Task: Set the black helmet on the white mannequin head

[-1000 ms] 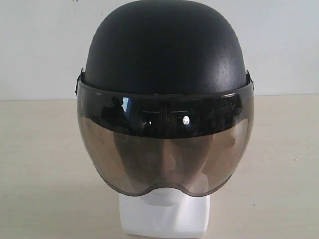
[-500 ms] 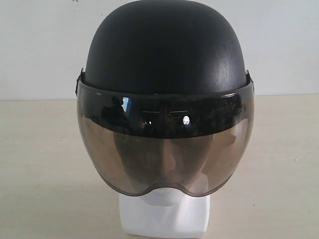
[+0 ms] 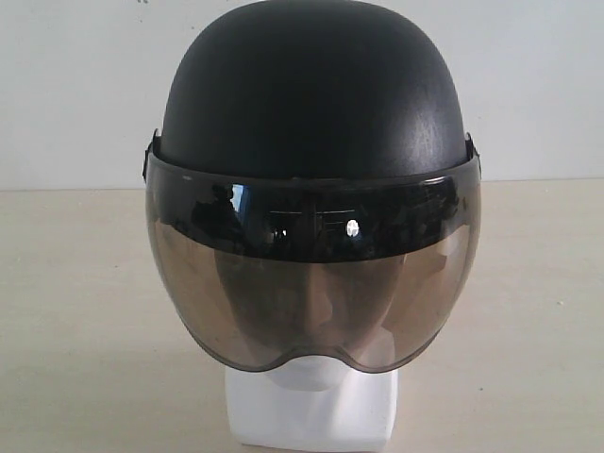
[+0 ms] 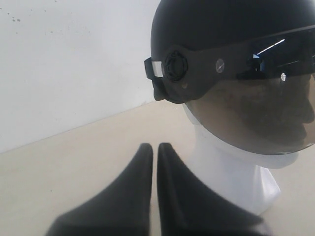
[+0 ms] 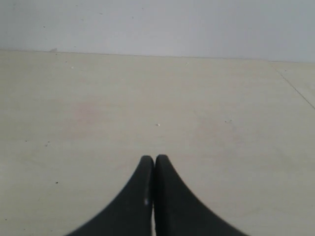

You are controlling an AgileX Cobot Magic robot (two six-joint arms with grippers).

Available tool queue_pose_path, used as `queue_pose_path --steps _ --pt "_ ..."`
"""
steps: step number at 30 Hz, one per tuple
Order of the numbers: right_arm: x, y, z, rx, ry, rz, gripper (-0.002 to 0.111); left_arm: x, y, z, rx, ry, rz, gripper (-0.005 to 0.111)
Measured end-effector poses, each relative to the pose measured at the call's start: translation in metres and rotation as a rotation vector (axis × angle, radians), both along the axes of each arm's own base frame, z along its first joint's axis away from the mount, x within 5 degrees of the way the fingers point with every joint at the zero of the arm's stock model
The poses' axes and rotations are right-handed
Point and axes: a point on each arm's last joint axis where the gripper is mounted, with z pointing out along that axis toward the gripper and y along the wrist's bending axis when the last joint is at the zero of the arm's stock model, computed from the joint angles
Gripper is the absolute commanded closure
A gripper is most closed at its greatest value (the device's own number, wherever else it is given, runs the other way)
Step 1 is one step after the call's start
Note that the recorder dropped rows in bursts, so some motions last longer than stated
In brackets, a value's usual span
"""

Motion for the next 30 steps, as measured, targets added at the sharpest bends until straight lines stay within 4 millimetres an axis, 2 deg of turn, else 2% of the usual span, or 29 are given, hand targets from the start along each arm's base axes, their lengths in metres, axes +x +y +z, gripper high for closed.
queue_pose_path --steps 24,26,30 --pt "0.0 0.0 0.0 0.006 0.0 -0.002 0.108 0.0 0.001 0.001 -0.003 -0.01 0.008 0.102" --pt "0.0 0.0 0.0 0.007 0.0 -0.002 0.108 0.002 0.003 0.005 -0.035 -0.051 0.04 0.102" --pt "0.0 0.0 0.0 0.007 0.0 -0.002 0.108 0.003 0.008 0.019 -0.254 -0.133 0.101 0.102"
